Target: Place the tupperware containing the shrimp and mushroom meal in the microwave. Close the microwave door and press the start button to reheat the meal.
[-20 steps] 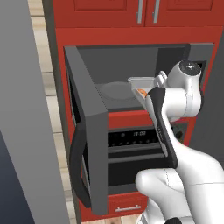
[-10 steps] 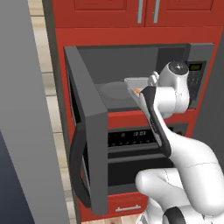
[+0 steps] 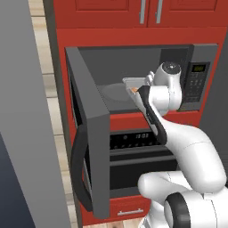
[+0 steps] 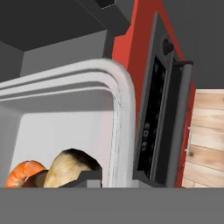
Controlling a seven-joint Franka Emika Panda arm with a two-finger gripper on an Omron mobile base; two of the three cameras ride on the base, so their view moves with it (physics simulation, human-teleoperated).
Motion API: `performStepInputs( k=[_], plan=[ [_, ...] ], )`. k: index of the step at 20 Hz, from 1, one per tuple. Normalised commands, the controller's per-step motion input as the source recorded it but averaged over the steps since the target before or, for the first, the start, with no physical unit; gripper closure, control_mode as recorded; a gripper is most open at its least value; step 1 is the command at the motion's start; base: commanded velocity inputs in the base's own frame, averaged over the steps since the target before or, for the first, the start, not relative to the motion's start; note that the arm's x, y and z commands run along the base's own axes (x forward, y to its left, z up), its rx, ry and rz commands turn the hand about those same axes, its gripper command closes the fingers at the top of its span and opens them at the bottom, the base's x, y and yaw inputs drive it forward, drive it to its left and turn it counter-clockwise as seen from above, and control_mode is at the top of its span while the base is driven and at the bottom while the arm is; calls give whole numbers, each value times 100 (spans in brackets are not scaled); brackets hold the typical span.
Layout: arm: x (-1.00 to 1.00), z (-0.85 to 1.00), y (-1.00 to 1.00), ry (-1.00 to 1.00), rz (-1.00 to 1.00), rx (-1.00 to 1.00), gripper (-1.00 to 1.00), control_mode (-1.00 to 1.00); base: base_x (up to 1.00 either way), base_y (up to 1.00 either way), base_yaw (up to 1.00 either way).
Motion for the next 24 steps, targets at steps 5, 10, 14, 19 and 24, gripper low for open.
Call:
performStepInputs(
  k=[5, 10, 14, 19, 24],
  plan=[
    [40, -1, 0, 0, 0, -1, 100, -100, 0, 0, 0],
    [17, -15, 0, -1, 2, -5, 100, -100, 0, 0, 0],
    [12, -28, 0, -9, 6, -5, 100, -100, 0, 0, 0],
    [20, -25, 0, -7, 6, -3, 100, -100, 0, 0, 0],
    [48, -10, 0, 0, 3, 0, 100, -100, 0, 0, 0]
  ],
)
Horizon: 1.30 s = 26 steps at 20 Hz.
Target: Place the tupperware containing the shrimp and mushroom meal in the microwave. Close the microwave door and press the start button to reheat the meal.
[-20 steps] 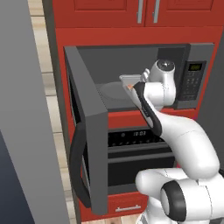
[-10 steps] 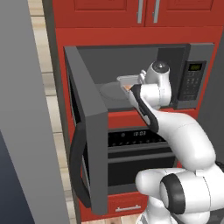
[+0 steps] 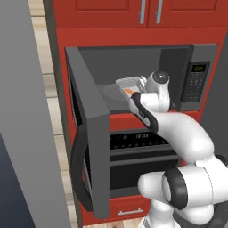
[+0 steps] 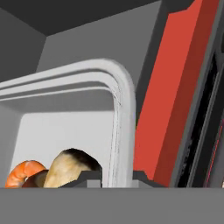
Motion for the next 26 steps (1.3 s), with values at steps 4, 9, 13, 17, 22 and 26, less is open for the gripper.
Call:
performStepInputs(
  k=[4, 9, 13, 17, 22, 26],
  plan=[
    [58, -1, 0, 1, 1, 0, 100, -100, 0, 0, 0],
    [53, 0, 0, 0, 0, 0, 100, -100, 0, 0, 0],
    [46, 0, 0, 4, 0, 0, 100, -100, 0, 0, 0],
    [46, 0, 0, 6, 0, 0, 100, -100, 0, 0, 0],
    [49, -3, 2, 5, 0, 0, 100, -100, 0, 0, 0],
    [49, -13, 10, 4, 0, -3, 100, -100, 0, 0, 0]
  ],
)
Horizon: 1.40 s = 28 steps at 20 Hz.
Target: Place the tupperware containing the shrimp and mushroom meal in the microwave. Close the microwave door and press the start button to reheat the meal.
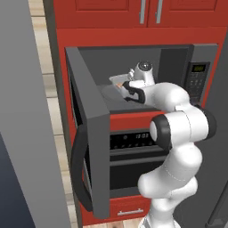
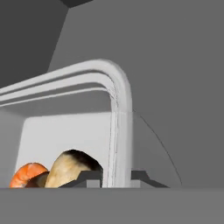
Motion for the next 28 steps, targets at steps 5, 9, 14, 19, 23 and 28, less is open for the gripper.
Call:
performStepInputs(
  k=[5, 9, 14, 19, 23, 28],
  plan=[
    [45, -27, 13, 3, 0, -5, 100, -100, 0, 0, 0],
    [32, -27, 21, 1, 0, -8, -100, -100, 0, 0, 0],
    [-15, -9, 12, -1, 0, -7, -100, -100, 0, 0, 0],
    [-64, 1, 0, -24, -1, -6, -100, -100, 0, 0, 0],
    [-73, 15, 0, -35, 0, -6, -100, -100, 0, 0, 0],
    [-99, 28, 0, -23, 0, -3, -100, -100, 0, 0, 0]
  ],
)
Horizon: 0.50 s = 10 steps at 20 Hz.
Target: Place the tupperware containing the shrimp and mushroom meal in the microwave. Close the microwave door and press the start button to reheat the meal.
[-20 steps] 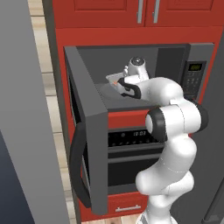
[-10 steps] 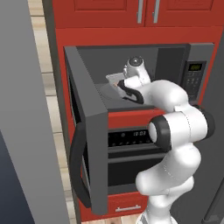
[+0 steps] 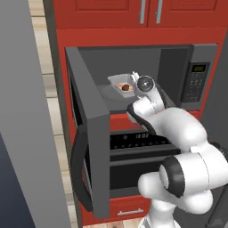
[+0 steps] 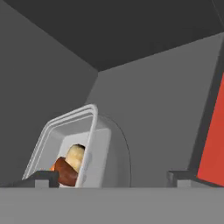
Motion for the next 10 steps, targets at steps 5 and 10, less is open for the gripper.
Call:
performStepInputs(
  k=[5, 10],
  plan=[
    [-100, 46, 0, -5, 1, -7, -100, -100, 0, 0, 0],
    [-100, 56, 0, 4, 11, -11, -100, -100, 0, 0, 0]
  ],
)
